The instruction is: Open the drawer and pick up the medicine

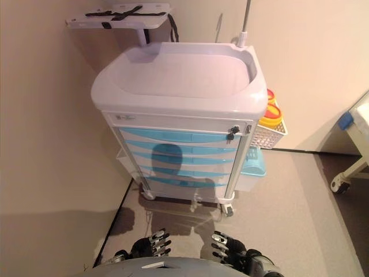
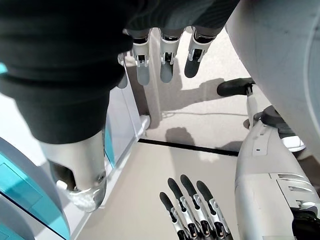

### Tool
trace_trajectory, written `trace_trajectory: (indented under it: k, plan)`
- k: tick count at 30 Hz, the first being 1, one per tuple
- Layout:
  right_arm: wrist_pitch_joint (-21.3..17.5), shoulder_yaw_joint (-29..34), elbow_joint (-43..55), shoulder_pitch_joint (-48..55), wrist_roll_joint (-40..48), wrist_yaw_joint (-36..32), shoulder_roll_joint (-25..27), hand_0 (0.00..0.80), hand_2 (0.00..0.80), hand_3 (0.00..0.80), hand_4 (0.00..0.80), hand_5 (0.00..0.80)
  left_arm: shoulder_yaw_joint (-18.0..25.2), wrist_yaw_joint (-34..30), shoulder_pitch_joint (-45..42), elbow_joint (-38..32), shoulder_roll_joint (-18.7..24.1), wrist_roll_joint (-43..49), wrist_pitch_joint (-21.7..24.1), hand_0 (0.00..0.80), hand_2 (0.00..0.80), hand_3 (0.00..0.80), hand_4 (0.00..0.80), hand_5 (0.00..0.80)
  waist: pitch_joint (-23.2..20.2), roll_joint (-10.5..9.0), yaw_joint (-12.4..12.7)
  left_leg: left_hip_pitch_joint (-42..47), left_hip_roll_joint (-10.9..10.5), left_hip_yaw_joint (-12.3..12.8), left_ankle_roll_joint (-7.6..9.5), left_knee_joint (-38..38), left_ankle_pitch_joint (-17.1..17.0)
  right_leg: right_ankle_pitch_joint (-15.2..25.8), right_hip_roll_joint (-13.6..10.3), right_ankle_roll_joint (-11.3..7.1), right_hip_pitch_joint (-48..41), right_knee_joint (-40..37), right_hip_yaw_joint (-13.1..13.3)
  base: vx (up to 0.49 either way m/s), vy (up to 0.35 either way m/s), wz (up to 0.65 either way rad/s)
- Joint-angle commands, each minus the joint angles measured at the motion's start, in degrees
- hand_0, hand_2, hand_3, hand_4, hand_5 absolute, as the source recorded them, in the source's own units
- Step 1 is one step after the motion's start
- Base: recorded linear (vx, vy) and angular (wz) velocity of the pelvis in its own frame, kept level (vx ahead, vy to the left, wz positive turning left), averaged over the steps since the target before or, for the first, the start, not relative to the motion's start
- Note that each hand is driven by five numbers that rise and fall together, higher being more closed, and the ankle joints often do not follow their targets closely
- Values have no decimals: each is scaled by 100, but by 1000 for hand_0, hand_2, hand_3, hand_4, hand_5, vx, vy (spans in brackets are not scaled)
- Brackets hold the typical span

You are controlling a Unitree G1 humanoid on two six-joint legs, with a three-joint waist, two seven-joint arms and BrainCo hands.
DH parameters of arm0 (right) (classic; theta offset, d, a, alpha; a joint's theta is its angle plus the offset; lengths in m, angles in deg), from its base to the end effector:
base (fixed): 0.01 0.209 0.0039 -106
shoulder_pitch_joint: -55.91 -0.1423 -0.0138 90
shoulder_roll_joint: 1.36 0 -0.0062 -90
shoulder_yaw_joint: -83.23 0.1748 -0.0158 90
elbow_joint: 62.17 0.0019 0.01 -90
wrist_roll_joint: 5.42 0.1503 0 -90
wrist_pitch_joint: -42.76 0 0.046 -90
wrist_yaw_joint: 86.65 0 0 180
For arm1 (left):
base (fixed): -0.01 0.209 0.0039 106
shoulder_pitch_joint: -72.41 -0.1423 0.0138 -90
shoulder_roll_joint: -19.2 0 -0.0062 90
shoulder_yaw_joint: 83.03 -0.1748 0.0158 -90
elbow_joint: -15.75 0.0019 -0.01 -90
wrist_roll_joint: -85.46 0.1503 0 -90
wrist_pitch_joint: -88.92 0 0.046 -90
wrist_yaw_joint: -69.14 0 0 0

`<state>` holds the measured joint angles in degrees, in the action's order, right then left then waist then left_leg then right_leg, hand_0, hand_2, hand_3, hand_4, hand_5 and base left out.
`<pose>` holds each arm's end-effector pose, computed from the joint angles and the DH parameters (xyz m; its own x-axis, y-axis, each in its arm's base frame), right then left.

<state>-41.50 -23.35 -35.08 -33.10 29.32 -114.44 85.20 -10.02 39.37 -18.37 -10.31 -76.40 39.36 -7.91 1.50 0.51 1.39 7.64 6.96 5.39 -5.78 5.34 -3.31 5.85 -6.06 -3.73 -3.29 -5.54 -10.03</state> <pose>0.0863 -0.1978 -0.1181 0.4136 0.4118 -0.8120 0.0725 0.8741 0.4803 0.0839 0.1838 -0.1211 0.4775 -0.4577 -0.7500 -0.2126 0.7680 -0.6041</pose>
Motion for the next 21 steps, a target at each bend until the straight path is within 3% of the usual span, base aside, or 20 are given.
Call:
trace_trajectory:
  k: [1, 8, 21]
  plan:
    - [-22, -139, -336, -247, 32, -136, -213, 0, 0, 0, 0, 0, 8, -199, 180, 314, -193, -94, 178, 0, 0, 0, 0, 0, 193, -160, 13, -185, -323, -133, 272, -34, 67, -157, -87, -213, -325, 98, -81, 0, 0, 0]
    - [16, -107, -309, -268, -13, -187, -178, 0, 0, 0, 0, 0, 2, -307, 163, 241, -147, 23, 6, 0, 0, 0, 0, 0, 202, -156, 39, -206, -324, -162, 268, -34, 67, -149, -82, -223, -315, 94, -86, 0, 0, 0]
    - [-19, -105, -314, -276, 37, -161, -206, 0, 0, 0, 0, 0, 22, -197, 166, 156, -180, -289, 173, 0, 0, 0, 0, 0, 196, -154, 66, -223, -334, -172, 271, -34, 54, -144, -94, -226, -316, 99, -108, 0, 0, 0]
